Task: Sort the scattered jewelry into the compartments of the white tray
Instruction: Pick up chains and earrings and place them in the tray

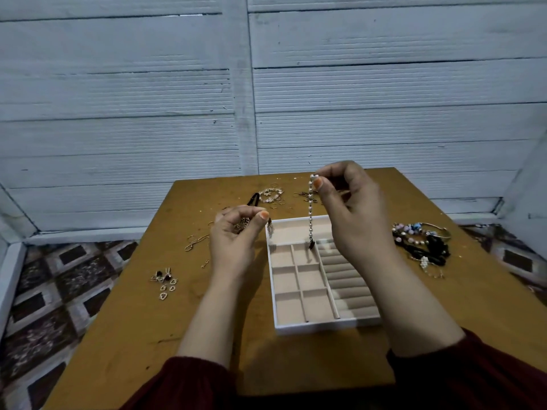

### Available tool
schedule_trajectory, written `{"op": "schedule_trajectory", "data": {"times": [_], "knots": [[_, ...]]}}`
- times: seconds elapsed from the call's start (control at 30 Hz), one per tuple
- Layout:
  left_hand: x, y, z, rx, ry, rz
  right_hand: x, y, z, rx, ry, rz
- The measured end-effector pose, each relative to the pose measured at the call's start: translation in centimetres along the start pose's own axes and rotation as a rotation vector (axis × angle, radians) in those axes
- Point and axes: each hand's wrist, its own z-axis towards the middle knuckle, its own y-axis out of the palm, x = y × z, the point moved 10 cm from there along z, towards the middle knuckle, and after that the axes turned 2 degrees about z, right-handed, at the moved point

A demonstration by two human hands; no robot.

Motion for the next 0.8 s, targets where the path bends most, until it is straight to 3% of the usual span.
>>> {"op": "schedule_trajectory", "data": {"times": [0.2, 0.8], "knots": [[-1.1, 1.2, -0.5, -0.016, -0.079, -0.024, 0.4, -0.3, -0.2, 0.015, 0.017, 0.009], [-9.7, 3.0, -1.0, -0.205, -0.205, 0.240, 1.7, -0.3, -0.9, 0.024, 0.065, 0.034]]}}
